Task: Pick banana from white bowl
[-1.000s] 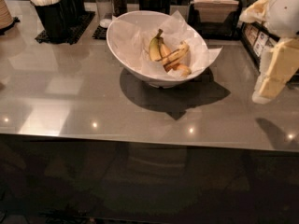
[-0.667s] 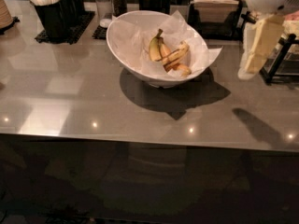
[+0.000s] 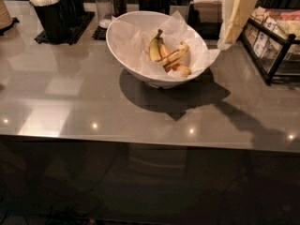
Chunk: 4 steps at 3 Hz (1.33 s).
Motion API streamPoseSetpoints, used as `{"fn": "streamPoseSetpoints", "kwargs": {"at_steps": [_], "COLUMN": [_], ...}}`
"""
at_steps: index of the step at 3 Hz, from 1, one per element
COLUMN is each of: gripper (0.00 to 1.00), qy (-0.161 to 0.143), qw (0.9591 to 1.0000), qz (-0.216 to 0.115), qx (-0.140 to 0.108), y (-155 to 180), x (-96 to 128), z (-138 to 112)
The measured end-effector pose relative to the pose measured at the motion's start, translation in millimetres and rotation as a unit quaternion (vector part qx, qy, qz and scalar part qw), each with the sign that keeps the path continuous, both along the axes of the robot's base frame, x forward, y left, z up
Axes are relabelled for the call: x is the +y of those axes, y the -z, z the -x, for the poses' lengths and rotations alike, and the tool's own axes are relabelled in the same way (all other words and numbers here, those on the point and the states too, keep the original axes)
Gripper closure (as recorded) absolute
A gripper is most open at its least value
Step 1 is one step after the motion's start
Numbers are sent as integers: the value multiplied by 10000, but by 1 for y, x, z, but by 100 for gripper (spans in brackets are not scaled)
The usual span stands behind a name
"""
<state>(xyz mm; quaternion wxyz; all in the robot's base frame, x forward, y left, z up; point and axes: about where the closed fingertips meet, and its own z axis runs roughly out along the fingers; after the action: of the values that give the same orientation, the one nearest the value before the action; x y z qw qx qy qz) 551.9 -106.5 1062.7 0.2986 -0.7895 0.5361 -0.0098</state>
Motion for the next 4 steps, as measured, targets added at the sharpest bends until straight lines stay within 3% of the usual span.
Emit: {"fn": "streamPoseSetpoints", "kwargs": {"at_steps": [1,4], "gripper": [0,0], "qy": [63,-148], "qw": [9999,9986], "qz": [2,-186], "qx": [134,473], "y": [18,83], "x": [-4,17], "z": [-14,-122]}}
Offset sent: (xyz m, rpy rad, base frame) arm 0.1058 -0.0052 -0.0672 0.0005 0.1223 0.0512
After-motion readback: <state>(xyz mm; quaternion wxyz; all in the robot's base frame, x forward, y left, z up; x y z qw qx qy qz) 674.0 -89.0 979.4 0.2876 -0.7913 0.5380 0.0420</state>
